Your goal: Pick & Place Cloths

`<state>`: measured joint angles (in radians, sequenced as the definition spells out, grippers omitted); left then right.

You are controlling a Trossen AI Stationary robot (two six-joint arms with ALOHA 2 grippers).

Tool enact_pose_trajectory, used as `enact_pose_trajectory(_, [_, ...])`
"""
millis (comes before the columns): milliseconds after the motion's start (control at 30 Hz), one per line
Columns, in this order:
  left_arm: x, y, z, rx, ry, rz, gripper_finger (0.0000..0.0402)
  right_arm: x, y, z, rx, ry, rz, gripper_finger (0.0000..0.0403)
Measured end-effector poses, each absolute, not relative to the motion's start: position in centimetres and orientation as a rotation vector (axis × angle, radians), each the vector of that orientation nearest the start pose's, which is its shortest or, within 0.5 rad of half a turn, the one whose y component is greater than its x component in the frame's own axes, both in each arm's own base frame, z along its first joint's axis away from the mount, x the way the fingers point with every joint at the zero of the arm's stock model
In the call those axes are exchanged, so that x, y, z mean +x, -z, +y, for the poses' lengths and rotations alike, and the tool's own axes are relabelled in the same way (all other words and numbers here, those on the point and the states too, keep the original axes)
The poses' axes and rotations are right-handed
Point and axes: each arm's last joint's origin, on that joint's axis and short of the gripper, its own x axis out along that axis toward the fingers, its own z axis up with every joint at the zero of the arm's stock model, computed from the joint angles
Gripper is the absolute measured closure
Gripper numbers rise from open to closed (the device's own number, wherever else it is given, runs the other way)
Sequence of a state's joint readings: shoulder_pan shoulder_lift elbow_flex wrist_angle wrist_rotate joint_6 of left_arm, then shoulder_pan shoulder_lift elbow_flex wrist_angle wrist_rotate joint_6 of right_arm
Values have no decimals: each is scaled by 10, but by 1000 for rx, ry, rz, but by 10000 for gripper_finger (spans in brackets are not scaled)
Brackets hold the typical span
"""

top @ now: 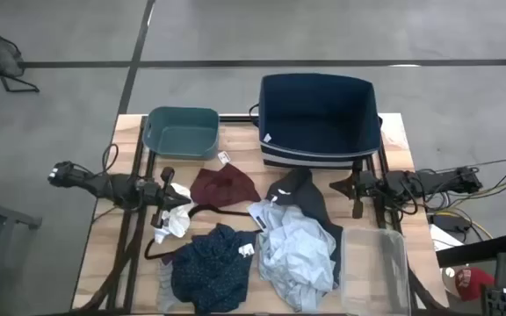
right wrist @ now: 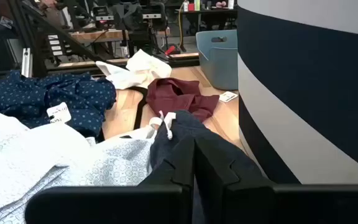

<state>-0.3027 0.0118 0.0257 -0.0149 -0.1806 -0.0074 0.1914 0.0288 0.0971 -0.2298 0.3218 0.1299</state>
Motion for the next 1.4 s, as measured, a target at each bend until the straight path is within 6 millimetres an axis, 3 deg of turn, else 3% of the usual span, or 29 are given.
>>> enact_pose_trajectory(1200, [94, -170, -24, -7, 122, 2, 388, 91, -172, 8, 88, 140, 147, 394])
enact_pose_trajectory(1400, [94, -170, -24, -7, 122, 2, 387, 90, -173, 5, -141, 221, 164, 394])
